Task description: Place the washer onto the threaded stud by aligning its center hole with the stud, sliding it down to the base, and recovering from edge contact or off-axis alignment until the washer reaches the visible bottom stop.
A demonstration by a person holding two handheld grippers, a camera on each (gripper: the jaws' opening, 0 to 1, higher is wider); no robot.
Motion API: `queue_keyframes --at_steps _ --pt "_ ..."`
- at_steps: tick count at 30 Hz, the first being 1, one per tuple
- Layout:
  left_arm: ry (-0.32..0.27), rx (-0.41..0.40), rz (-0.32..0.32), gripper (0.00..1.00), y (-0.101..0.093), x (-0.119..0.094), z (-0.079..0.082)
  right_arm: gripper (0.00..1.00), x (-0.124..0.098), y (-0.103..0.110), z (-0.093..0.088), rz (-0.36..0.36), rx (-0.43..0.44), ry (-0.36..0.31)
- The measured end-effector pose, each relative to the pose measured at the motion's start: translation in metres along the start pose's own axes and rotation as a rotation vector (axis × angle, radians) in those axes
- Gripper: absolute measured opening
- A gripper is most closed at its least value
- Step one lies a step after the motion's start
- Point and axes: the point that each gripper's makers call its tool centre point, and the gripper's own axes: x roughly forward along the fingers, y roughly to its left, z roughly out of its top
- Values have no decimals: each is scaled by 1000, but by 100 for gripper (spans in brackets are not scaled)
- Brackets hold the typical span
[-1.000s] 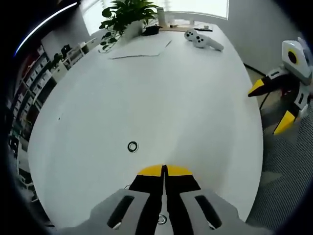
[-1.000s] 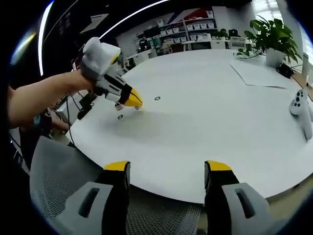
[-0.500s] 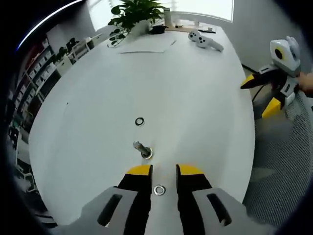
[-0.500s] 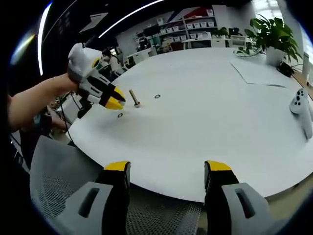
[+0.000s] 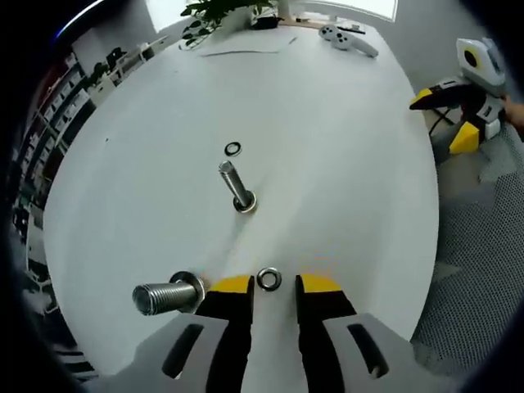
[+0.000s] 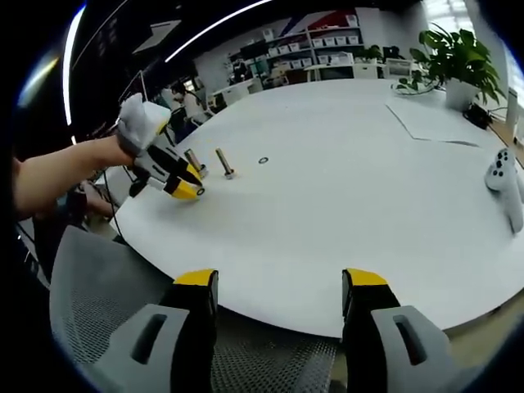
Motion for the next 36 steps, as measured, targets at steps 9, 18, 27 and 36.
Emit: queue_keyframes --at_steps 9,18,27,36 --pt "8 18 -39 11 -5 1 1 63 0 0 -1 2 0 3" --pt "38 4 -46 15 -5 0 -3 63 0 0 -1 1 -1 5" --pt "38 -1 -41 15 -7 0 -4 63 0 0 0 -1 3 2" --pt "42 24 -29 10 -9 0 -2 63 0 -1 -1 -4 6 7"
